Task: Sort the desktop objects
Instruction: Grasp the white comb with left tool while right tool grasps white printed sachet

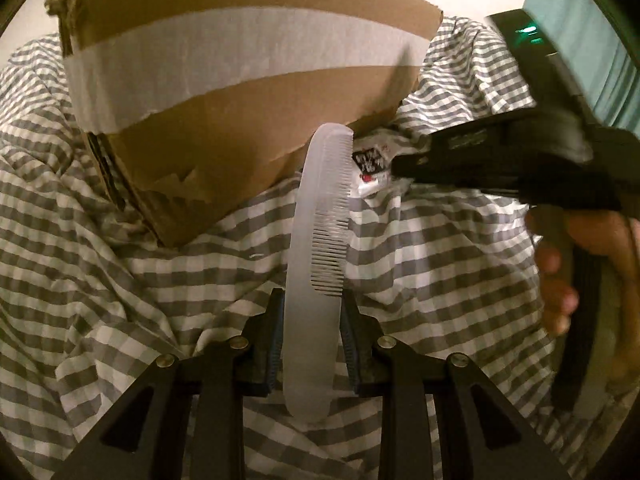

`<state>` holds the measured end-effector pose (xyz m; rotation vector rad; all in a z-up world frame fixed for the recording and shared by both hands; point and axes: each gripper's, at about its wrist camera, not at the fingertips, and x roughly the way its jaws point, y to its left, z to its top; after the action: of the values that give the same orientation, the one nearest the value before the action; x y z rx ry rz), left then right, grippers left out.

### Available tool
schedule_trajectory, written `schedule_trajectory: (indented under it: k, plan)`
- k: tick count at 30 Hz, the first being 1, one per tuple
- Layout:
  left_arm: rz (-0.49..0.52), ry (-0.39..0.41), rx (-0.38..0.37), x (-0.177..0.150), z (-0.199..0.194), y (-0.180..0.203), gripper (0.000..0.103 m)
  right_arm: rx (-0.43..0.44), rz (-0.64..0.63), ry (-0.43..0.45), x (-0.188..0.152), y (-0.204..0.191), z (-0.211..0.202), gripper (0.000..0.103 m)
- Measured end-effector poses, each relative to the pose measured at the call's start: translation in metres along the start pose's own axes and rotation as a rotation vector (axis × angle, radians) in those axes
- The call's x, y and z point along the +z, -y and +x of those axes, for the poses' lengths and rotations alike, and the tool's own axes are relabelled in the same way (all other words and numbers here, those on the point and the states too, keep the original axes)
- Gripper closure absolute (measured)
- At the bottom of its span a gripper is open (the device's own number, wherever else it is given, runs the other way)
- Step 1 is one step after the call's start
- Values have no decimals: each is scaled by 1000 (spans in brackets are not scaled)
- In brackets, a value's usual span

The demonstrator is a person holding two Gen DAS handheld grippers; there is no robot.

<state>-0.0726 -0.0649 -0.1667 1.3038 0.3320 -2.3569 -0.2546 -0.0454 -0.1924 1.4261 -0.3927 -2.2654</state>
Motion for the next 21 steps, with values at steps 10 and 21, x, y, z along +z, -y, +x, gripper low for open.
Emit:
schedule_trajectory:
  k: [10, 21]
  plan:
    - [-5, 26, -6, -1, -15, -2, 76, -3, 6, 92, -25, 2, -60, 98]
    - [6, 43, -19, -4, -25, -3, 77, -77, 21, 100, -40, 12, -95, 89]
